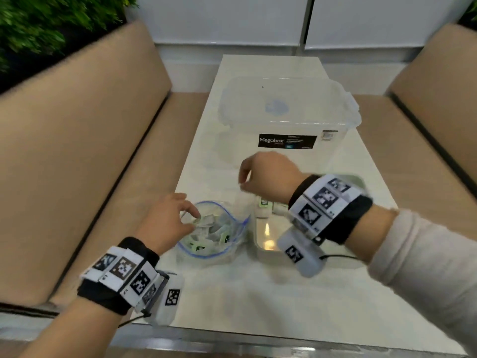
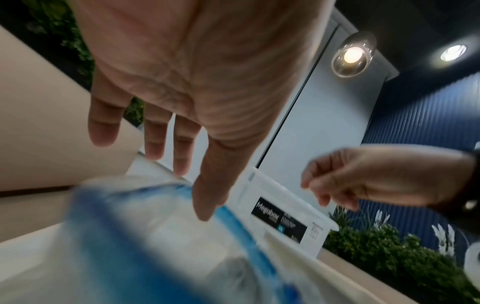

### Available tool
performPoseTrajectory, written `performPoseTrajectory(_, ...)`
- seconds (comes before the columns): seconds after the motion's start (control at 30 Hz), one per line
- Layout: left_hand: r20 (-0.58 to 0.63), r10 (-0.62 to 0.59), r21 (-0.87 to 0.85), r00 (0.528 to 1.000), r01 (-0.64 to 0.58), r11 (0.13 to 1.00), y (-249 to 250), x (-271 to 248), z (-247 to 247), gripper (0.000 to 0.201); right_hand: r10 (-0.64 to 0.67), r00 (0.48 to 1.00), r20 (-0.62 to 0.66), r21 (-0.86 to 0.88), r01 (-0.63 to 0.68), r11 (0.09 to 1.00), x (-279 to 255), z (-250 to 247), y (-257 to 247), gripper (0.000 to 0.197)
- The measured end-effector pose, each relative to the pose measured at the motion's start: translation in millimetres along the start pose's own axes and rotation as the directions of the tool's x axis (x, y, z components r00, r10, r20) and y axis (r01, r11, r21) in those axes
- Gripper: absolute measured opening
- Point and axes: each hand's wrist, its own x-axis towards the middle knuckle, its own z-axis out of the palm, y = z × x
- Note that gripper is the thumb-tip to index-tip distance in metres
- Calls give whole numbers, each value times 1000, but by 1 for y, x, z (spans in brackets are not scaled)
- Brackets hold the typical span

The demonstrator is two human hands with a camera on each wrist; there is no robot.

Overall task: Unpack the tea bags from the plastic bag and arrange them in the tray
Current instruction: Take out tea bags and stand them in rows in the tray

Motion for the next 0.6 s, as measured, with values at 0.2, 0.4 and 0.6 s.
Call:
performPoseTrajectory(0.2,111,-39,22,993,37,999,-19,-12,22,71,-88,960,265,-330,176,927,-6,78,-63,20)
performPoseTrajectory(0.4,113,40,-3,993,-40,999,-22,-20,22,79,-22,963,268,-478,153,865,-12,103,-70,21)
performPoseTrajectory(0.6,105,50,-55,993,-45,997,-25,-24,18,79,-22,968,252,-408,127,904,-15,102,-66,23)
